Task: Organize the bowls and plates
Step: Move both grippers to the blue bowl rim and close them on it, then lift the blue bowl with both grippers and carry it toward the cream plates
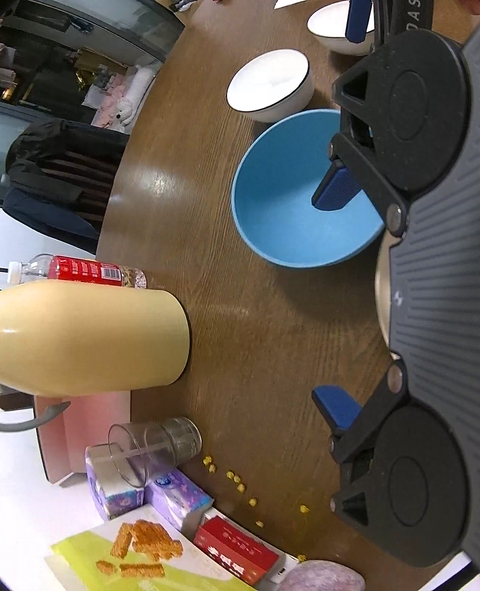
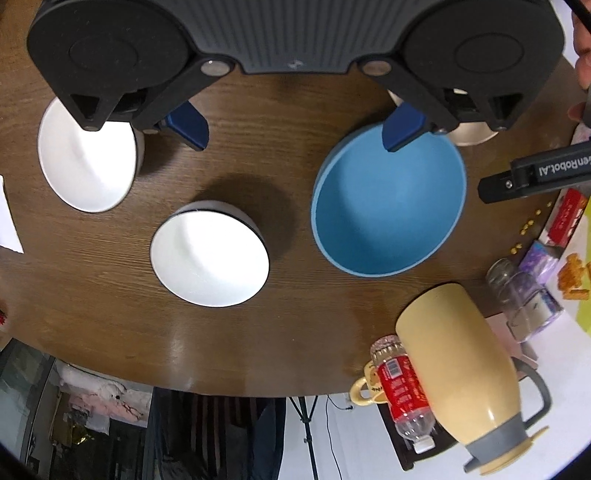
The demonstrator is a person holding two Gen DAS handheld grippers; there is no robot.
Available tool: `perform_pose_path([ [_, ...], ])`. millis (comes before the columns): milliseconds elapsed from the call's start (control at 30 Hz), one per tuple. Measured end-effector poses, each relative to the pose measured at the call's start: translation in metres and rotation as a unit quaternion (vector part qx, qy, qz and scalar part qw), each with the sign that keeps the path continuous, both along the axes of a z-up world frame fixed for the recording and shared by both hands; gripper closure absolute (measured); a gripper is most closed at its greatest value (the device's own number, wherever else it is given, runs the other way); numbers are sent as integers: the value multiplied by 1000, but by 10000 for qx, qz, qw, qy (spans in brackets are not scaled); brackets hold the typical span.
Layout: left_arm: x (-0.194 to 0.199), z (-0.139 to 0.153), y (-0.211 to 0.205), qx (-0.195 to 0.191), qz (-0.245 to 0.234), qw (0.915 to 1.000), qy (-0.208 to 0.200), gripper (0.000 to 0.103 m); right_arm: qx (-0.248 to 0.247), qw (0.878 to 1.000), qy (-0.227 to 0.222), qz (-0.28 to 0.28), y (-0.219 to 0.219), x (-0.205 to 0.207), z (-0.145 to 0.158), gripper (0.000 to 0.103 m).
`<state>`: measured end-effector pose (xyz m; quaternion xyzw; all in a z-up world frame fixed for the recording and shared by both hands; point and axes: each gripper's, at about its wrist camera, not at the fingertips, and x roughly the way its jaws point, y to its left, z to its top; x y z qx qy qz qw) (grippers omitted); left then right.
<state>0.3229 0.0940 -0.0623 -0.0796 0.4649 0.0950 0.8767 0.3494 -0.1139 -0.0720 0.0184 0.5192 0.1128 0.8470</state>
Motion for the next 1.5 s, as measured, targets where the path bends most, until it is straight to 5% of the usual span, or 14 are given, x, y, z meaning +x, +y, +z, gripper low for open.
perform_pose_path([
  [200,21,-14,1,28,9,9999,164,4,-71,9999,111,15,9,22,-14,13],
  [367,33,-22,2,4,-8,9997,259,21,-136,9997,223,-3,14,40,-25,19],
  [600,44,-30,0,3,-52,9994,341,38,-117,9994,327,33,19,52,-32,55],
  [767,46,-35,-2,-20,-99,9992,392,57,-76,9994,341,53,20,53,-33,63],
  [900,47,-39,-2,-110,-123,9990,416,62,-34,9992,380,72,23,55,-35,78],
  [1167,50,-41,-6,-203,-227,9987,397,88,47,9992,405,-46,25,57,-37,91],
  [1500,48,-40,-12,-189,-364,9986,328,93,28,9995,320,-19,30,54,-35,95],
])
